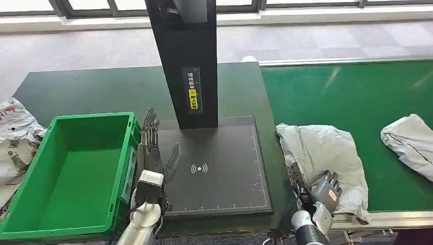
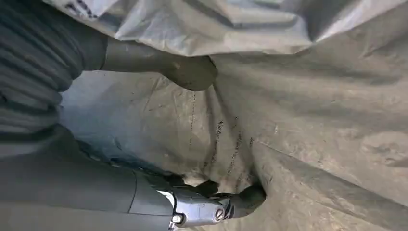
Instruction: Moved the parcel from conveyor to table for the left to box.
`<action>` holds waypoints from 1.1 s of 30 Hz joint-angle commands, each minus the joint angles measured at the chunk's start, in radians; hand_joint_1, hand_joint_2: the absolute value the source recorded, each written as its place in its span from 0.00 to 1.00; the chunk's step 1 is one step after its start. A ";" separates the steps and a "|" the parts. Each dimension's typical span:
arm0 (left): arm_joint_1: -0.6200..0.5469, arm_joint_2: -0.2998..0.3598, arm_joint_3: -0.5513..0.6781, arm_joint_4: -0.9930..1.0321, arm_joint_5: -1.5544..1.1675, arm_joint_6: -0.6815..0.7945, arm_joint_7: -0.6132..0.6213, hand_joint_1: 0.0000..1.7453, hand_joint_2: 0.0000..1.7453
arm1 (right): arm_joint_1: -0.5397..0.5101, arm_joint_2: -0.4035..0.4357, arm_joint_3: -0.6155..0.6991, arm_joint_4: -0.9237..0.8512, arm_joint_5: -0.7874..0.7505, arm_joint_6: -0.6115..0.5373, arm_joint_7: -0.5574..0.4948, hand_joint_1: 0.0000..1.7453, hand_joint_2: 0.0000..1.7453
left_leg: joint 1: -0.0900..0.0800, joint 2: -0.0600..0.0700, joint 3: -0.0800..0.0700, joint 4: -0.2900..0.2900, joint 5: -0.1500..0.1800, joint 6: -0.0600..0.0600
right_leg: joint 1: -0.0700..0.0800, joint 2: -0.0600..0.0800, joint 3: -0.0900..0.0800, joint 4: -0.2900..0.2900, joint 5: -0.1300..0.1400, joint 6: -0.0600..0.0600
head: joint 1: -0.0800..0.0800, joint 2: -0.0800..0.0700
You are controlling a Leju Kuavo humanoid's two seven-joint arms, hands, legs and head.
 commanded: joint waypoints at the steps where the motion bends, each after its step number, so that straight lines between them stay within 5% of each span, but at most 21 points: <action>1: 0.131 -0.061 0.000 -0.008 -0.002 -0.008 0.011 0.00 1.00 | 0.002 -0.057 0.065 0.123 -0.031 0.013 0.024 1.00 1.00 | -0.001 0.004 0.006 -0.004 -0.001 0.002 | 0.000 0.000 0.006 -0.005 0.000 0.001 | 0.000 0.000; 33: 0.126 -0.061 -0.003 0.004 0.001 -0.007 0.010 0.00 1.00 | 0.034 -0.043 0.067 0.050 -0.124 -0.103 -0.039 1.00 1.00 | 0.000 0.003 0.008 -0.002 -0.001 0.002 | 0.001 0.001 0.008 -0.004 -0.001 0.001 | 0.000 0.000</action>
